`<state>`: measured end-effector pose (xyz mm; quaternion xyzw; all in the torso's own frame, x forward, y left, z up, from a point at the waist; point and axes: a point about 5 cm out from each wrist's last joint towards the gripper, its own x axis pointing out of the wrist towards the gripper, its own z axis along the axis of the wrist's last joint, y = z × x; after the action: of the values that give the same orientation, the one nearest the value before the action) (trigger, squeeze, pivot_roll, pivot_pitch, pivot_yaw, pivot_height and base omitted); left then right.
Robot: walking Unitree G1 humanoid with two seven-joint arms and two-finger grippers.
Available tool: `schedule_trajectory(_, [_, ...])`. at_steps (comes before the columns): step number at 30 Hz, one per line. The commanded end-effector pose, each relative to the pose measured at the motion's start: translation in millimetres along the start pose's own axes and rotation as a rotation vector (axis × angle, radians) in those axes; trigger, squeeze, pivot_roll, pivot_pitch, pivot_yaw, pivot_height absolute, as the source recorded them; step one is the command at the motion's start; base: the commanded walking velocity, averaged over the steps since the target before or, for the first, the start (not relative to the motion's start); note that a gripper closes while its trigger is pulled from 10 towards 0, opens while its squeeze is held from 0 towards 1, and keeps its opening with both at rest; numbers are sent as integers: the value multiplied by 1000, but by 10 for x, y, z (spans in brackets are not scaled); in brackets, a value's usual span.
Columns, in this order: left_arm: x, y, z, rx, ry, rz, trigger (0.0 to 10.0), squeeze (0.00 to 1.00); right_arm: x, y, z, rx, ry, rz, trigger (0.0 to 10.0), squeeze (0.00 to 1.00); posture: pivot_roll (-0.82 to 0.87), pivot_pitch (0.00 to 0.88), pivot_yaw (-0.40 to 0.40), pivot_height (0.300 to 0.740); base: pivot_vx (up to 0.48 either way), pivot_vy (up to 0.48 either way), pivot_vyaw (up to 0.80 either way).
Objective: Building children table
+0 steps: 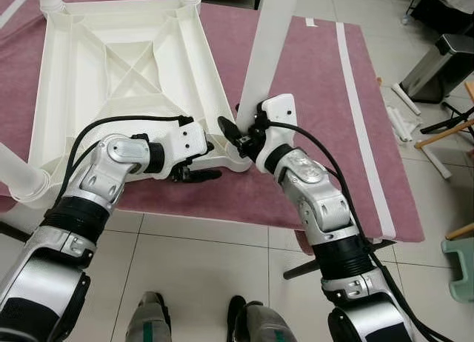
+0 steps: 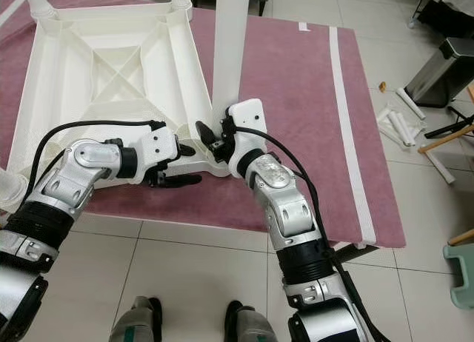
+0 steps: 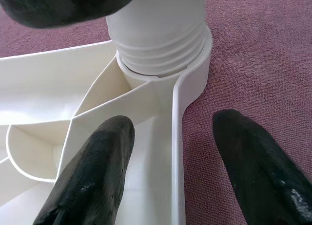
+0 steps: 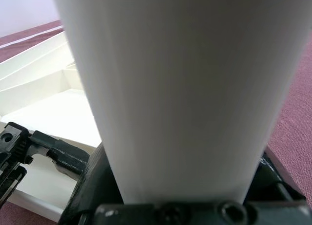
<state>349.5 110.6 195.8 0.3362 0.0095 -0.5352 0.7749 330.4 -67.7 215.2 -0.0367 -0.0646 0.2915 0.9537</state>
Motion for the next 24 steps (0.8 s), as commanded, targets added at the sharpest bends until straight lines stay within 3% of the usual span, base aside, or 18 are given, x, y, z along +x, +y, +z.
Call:
schedule_trajectory(1, [23, 32, -56, -21, 34, 69, 7255, 0, -31, 159, -333, 59, 178, 95, 10000, 0, 107, 212, -30, 740, 0, 0, 0])
schedule_trajectory(2, [34, 34, -48, -26, 35, 68, 3843, 0, -31, 159, -333, 58, 178, 94, 10000, 0, 105, 210, -27, 740, 0, 0, 0])
schedule_trajectory(3, [45, 38, -42, -32, 37, 68, 3647, 0, -33, 159, -333, 57, 178, 94, 10000, 0, 105, 210, -27, 740, 0, 0, 0])
schedule_trajectory(4, [55, 39, -34, -37, 36, 64, 0, 0, -34, 159, -334, 57, 178, 93, 10000, 0, 104, 208, -24, 740, 0, 0, 0])
schedule_trajectory(19, [50, 27, -23, -47, 27, 30, 0, 0, -34, 160, -331, 55, 175, 92, 10000, 0, 109, 210, -24, 740, 0, 0, 0])
schedule_trajectory(24, [-16, 6, 35, 6, 13, 1, 0, 0, -31, 175, -206, 51, 107, 133, 10000, 0, 111, 213, -27, 740, 0, 0, 0])
